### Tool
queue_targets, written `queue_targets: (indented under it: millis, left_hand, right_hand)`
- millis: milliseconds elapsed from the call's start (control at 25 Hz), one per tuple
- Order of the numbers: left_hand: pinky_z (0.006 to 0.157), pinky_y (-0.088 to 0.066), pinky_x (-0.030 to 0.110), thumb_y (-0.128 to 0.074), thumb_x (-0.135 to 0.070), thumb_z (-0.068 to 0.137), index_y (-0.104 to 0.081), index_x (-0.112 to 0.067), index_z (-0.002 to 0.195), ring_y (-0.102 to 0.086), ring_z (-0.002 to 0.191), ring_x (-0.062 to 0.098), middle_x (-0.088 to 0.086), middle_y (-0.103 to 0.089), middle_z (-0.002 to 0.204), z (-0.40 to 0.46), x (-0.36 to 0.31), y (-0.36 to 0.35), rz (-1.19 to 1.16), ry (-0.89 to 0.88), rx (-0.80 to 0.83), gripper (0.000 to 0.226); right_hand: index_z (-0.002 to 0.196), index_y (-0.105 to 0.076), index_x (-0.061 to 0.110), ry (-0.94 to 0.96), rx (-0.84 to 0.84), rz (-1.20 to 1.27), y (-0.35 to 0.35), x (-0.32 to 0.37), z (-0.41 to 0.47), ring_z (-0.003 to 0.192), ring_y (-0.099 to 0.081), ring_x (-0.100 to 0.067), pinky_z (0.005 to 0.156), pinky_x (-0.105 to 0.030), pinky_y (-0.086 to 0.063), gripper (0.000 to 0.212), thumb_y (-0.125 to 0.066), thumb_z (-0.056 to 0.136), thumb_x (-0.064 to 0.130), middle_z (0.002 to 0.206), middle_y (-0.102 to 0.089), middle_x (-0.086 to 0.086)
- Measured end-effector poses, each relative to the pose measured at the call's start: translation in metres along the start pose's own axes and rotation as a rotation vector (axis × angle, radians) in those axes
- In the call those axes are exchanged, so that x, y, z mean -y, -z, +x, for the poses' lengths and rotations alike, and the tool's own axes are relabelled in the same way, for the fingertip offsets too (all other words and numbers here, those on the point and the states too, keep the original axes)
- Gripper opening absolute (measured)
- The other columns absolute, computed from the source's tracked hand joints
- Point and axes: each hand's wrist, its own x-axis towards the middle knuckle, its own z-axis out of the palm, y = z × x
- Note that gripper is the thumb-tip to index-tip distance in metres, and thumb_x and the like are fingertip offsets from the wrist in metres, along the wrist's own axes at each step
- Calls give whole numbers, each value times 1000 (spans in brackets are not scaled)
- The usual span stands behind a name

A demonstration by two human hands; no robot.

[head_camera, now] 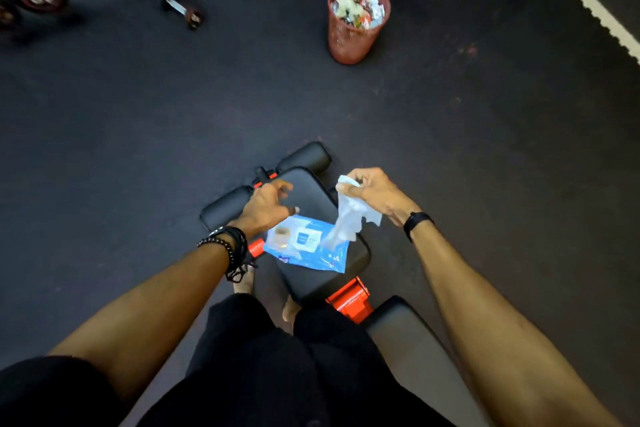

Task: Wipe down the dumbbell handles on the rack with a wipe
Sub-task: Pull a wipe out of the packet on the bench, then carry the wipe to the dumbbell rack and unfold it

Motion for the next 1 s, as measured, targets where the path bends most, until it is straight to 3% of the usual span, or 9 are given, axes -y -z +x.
queue_targets:
  millis: [160,280,360,480,560,680,840,920,1000]
  left_hand:
    - [90,-48,26,-83,-9,77,-61,-11,129,-61,96,17,8,-66,118,-26,-31,68,-78,-130,-111,57]
    - [99,-47,30,-83,-9,78,-59,-15,133,-59,115,19,4,-63,128,-47,-48,110,-179,-203,-138,60]
    - [99,-44,26,-81,-6,79,-59,-15,134,-56,120,16,2,-61,131,-59,-60,136,-259,-269,-160,59]
    - [100,-43,27,-76,-2,79,-61,-16,132,-54,122,12,-1,-62,131,-81,-66,183,-309,-335,-264,57]
    - [101,-45,31,-74,-1,79,-62,-17,131,-54,122,13,-2,-62,130,-97,-56,213,-317,-323,-347,56]
    - [101,-46,33,-75,-5,80,-64,-19,127,-56,120,15,-2,-64,126,-126,-25,258,-329,-289,-470,50]
    - [94,-45,28,-76,-10,83,-65,-20,123,-58,113,14,-3,-65,121,-175,22,321,-345,-283,-606,43]
    - [91,-47,26,-76,-11,83,-65,-20,121,-60,109,13,-3,-66,119,-196,44,343,-365,-287,-656,40]
    - [91,-50,28,-77,-11,83,-66,-20,117,-63,106,14,-2,-68,114,-219,69,364,-387,-284,-698,36]
  right_hand:
    - [66,-52,12,158,102,-237,2,76,14,51,-34,-3,50,-20,-29,33,-64,94,22,61,-43,2]
    - [84,-66,-2,290,177,-318,-5,131,17,53,-44,2,53,-16,-34,24,-65,94,20,62,-53,8]
    - [93,-68,-3,339,235,-313,-13,163,15,59,-52,4,58,-14,-39,22,-67,92,19,66,-61,12]
    - [104,-65,3,368,335,-277,-34,211,9,76,-59,-11,63,-25,-44,24,-74,85,14,84,-65,-1]
    - [108,-63,5,435,335,-353,-52,241,5,77,-59,-10,58,-24,-45,32,-75,78,4,87,-63,-3]
    - [113,-64,15,566,330,-543,-91,286,-2,74,-59,1,65,-18,-47,47,-70,73,-10,88,-65,7]
    - [128,-57,28,638,377,-757,-161,342,-16,86,-62,-12,71,-25,-52,70,-64,66,-4,103,-66,-1]
    - [130,-55,27,674,367,-845,-195,362,-24,86,-60,-12,70,-24,-51,69,-66,71,-6,100,-63,0]
    - [119,-63,23,757,325,-908,-231,381,-34,91,-57,-9,75,-22,-49,55,-71,73,-4,99,-59,8]
